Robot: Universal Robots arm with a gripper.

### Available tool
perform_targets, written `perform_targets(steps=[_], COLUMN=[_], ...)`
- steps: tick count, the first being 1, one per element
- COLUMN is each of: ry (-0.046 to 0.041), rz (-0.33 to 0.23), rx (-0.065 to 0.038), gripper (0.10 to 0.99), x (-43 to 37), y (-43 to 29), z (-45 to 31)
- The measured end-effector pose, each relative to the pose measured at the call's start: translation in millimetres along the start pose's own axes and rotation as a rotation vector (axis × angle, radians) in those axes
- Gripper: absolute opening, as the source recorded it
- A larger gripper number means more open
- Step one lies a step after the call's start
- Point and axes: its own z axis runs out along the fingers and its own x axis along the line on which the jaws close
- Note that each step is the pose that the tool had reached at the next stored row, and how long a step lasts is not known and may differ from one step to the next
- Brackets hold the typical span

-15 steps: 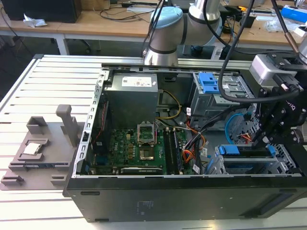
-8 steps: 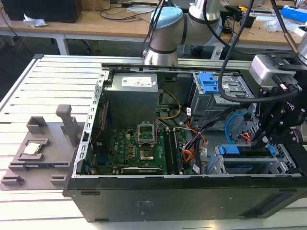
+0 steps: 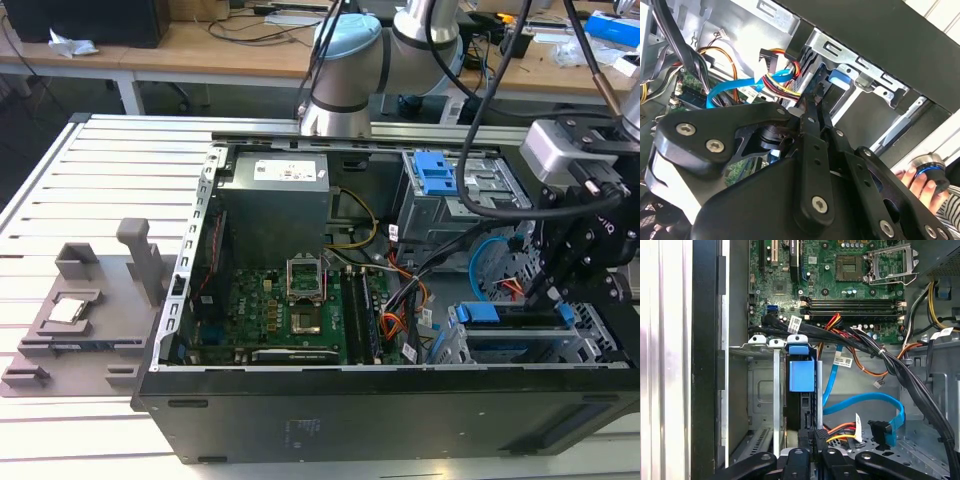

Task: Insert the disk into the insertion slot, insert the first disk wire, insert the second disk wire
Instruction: 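Insert the first disk wire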

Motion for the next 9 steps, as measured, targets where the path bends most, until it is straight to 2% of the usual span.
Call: perform_targets(steps=[9], ry=[0.0000], rz=[0.000], rx=[0.000], gripper=[0.161], x=[0.0], y=[-3.6], z=[3.5])
